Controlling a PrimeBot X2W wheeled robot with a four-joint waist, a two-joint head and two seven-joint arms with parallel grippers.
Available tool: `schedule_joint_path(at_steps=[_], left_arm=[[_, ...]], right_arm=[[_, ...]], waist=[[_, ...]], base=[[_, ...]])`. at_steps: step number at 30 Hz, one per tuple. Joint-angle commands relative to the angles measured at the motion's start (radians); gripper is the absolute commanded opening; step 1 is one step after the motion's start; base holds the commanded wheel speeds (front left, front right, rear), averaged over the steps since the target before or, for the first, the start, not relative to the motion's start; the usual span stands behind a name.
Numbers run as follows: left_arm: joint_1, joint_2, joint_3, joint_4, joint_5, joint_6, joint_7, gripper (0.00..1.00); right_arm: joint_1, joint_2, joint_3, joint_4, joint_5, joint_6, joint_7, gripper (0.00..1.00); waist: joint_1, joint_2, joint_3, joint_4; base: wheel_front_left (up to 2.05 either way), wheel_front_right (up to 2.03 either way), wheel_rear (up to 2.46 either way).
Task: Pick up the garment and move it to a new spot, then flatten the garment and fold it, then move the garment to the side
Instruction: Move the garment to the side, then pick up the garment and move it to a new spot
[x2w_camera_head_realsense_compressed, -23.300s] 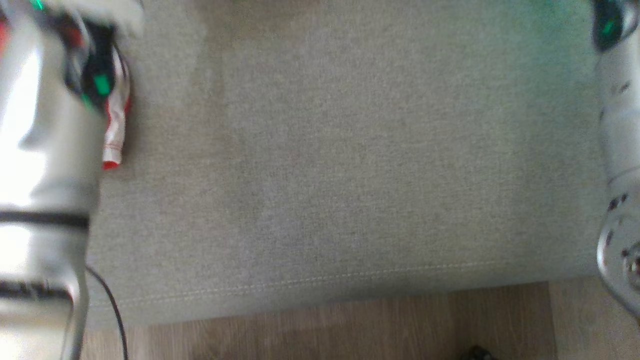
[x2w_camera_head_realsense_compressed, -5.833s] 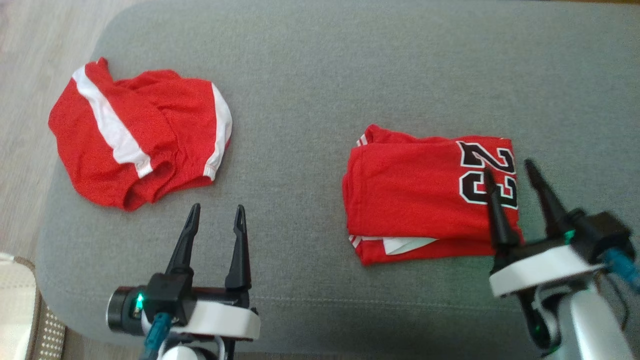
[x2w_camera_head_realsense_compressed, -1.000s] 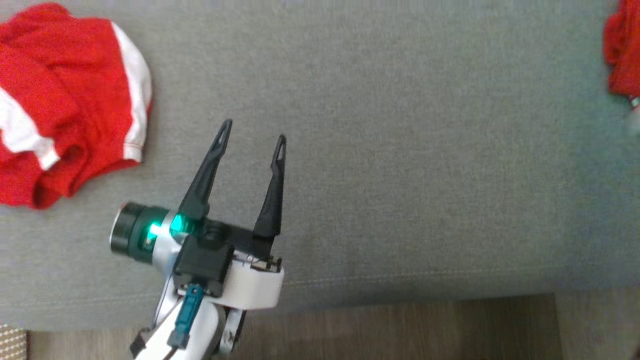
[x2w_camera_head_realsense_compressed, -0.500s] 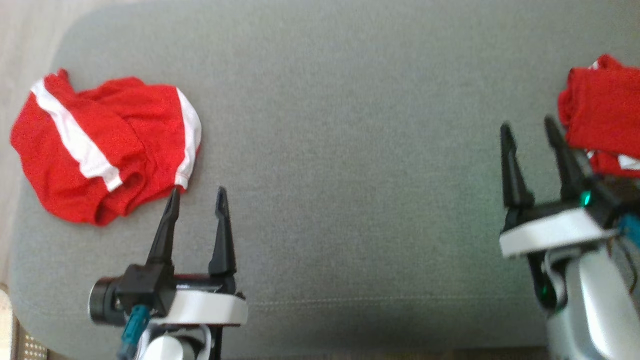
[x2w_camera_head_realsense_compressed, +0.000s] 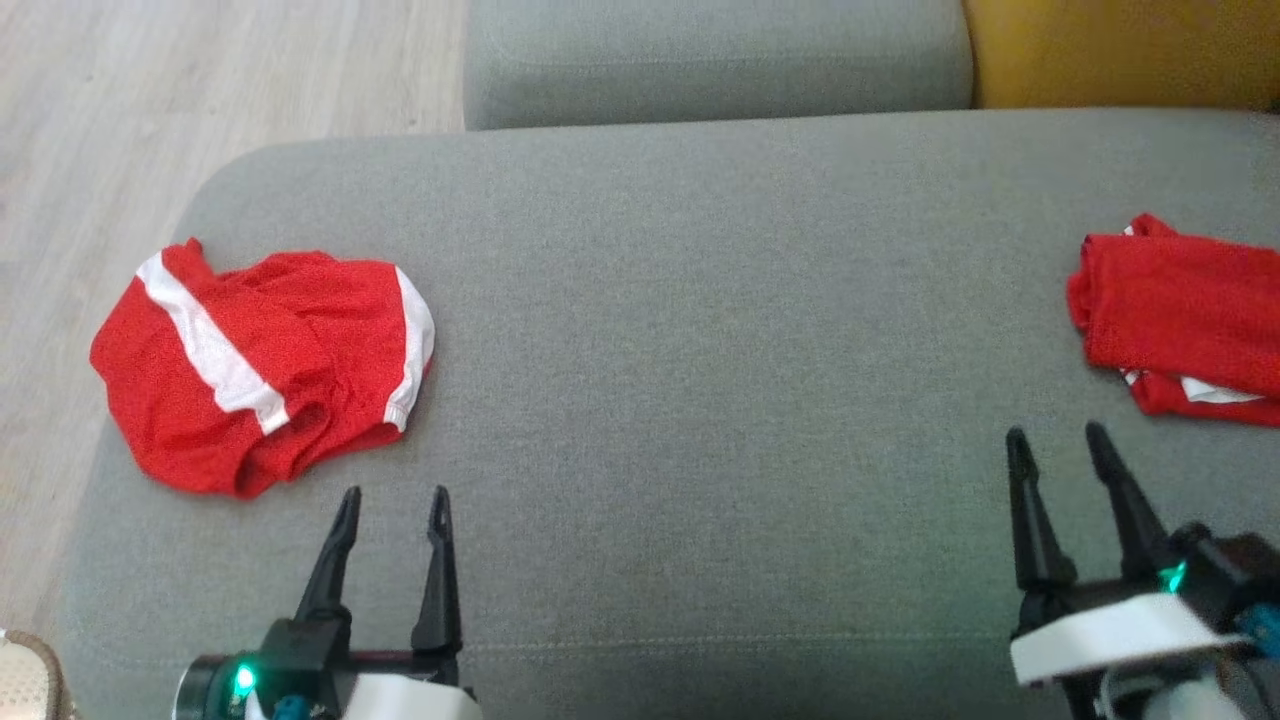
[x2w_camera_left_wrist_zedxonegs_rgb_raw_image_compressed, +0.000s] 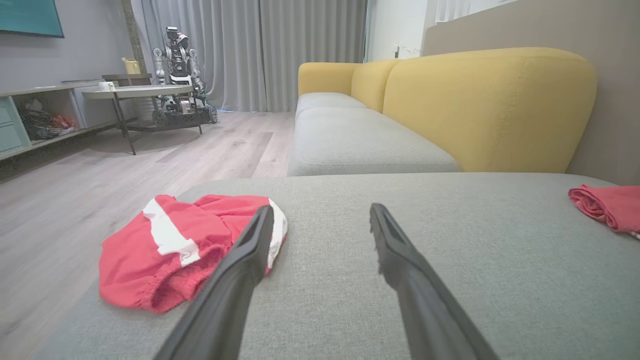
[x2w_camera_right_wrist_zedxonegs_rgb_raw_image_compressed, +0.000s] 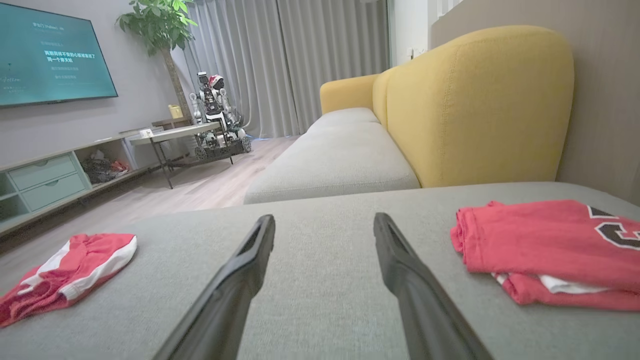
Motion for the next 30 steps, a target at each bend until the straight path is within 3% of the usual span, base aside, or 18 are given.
schedule_joint_path(at_steps=[1, 15, 30], left_arm=[[-0.032, -0.01, 0.046, -0.032, 0.015, -0.011, -0.005, 1.0], [0.006, -0.018, 0.073, -0.021, 0.068, -0.051, -0.005, 1.0], [0.016, -0.019, 0.078, -0.012, 0.087, -0.049, -0.005, 1.0]], right_arm=[[-0.01, -0.004, 0.03, -0.038, -0.001, 0.0, -0.009, 1.0], [0.052, -0.004, 0.046, -0.029, -0.005, 0.0, -0.009, 1.0], [0.064, -0.004, 0.025, -0.031, -0.004, 0.0, -0.009, 1.0]], waist=[[0.0001, -0.0001, -0.005, 0.002], [0.0001, -0.0001, -0.032, 0.004], [0.0001, -0.0001, -0.035, 0.009]], base=[[0.0, 0.0, 0.0], [0.0, 0.0, 0.0], [0.0, 0.0, 0.0]])
